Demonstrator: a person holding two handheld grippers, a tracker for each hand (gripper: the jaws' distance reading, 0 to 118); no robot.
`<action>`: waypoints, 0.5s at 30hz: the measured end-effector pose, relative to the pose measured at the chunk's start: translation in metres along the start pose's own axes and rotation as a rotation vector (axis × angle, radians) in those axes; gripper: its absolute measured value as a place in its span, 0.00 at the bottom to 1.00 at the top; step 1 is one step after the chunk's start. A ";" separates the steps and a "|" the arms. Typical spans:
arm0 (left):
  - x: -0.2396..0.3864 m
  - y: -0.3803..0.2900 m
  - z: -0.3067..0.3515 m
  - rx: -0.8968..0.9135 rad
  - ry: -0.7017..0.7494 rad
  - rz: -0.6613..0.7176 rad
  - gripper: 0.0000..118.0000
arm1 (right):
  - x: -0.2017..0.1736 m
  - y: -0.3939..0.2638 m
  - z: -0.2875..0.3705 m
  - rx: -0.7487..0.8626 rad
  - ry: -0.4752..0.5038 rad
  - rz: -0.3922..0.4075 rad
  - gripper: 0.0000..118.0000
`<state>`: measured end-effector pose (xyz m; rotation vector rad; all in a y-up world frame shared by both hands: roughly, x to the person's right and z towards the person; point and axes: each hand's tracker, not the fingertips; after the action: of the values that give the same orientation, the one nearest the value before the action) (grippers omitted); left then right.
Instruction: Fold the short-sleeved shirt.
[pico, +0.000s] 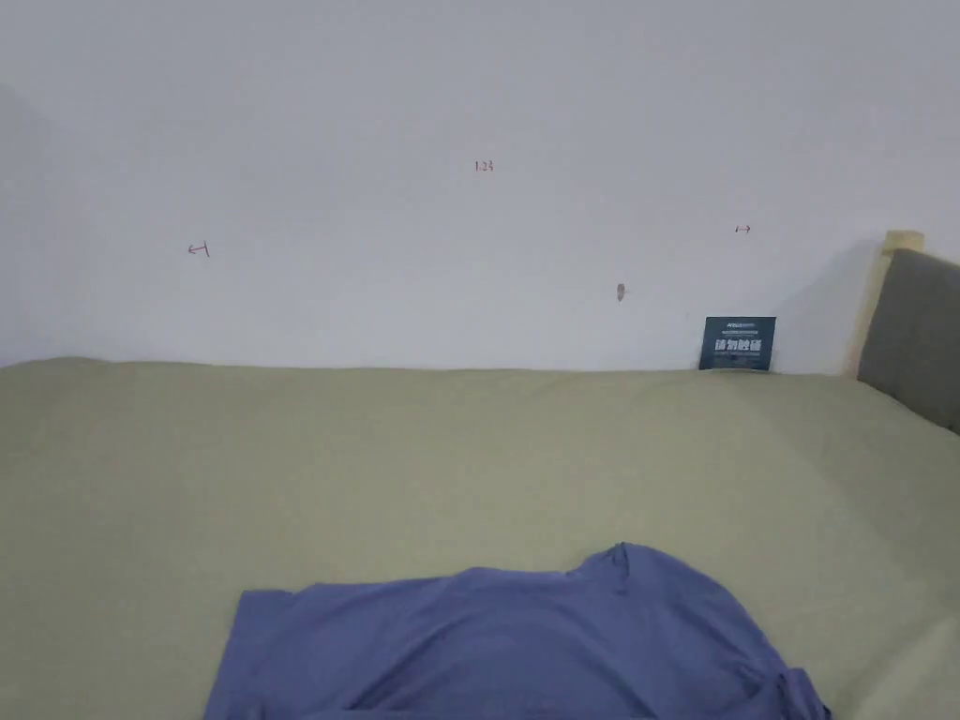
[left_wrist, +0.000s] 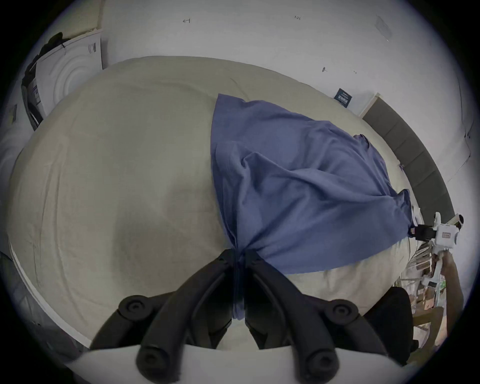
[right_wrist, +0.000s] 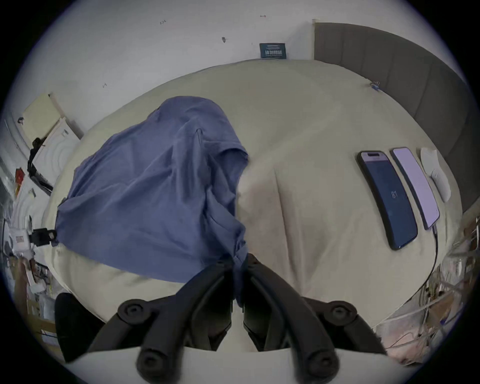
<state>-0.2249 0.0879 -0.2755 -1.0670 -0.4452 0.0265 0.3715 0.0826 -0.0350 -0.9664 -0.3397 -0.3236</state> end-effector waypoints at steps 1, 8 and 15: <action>0.000 0.002 0.004 -0.001 0.009 0.002 0.32 | -0.001 0.004 0.003 0.000 0.000 0.012 0.06; 0.011 0.022 0.082 0.191 0.126 -0.002 0.71 | -0.028 0.034 0.078 0.210 -0.122 0.158 0.87; 0.059 0.046 0.086 0.309 0.021 -0.079 0.27 | -0.081 0.057 0.079 0.296 0.071 0.166 0.53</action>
<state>-0.1941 0.1968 -0.2600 -0.7449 -0.4480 0.0139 0.3111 0.1888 -0.0700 -0.6849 -0.2329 -0.1502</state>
